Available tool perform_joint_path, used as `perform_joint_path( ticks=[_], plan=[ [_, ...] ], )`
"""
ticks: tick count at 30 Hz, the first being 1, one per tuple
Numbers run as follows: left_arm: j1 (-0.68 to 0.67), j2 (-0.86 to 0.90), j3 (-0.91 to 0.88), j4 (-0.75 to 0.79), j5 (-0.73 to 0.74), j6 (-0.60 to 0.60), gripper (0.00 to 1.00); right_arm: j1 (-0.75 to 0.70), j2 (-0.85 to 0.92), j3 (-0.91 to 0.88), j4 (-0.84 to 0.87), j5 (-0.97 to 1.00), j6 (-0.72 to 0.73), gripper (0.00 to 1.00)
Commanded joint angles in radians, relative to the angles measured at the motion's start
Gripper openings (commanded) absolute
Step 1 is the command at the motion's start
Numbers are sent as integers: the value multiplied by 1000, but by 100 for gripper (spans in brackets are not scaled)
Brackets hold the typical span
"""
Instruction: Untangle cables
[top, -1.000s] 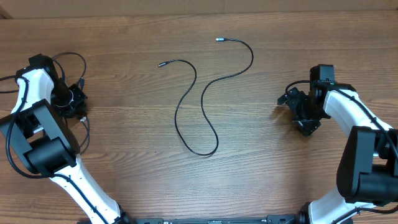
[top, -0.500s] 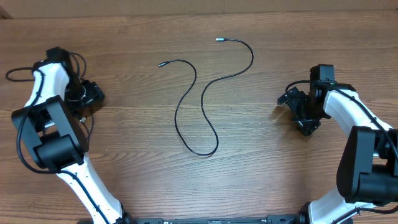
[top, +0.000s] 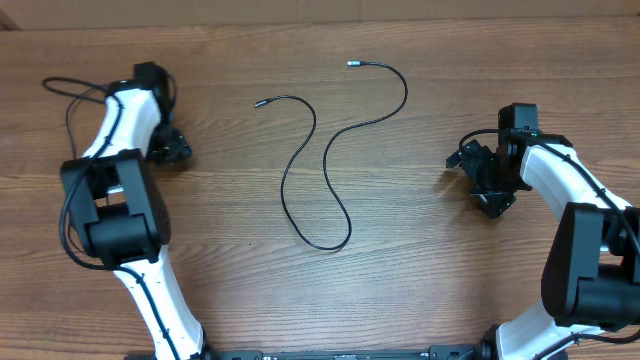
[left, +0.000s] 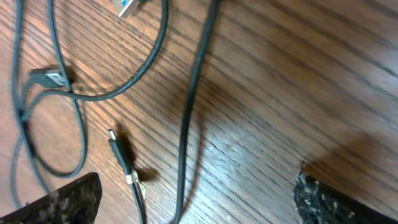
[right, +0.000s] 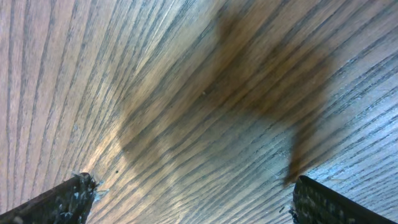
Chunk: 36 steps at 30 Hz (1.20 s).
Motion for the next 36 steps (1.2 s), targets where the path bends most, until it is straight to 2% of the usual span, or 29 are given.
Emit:
perform_joint_path(
  ticks=[1,6,8,10,23,31,36],
  plan=[
    [-57,66,-42,22,80,42,100,-3,2,-7,3,5,-1,100],
    [-109,66,-43,69,511,236,100,-3,2,-7,3,1,-1,100],
    [-128,66,-43,70,637,282,100,-3,2,-7,3,-4,-2,100],
    [-146,66,-43,70,695,309,100,-3,2,-7,3,-10,-1,100],
    [-281,66,-152,69,705,317,100,-3,2,-7,4,-10,-1,100],
    [-303,66,-259,141,705,312,97,-3,2,-7,3,-14,-1,100],
    [-303,66,-257,143,743,298,96,-3,2,-7,3,-111,-2,100]
  ],
)
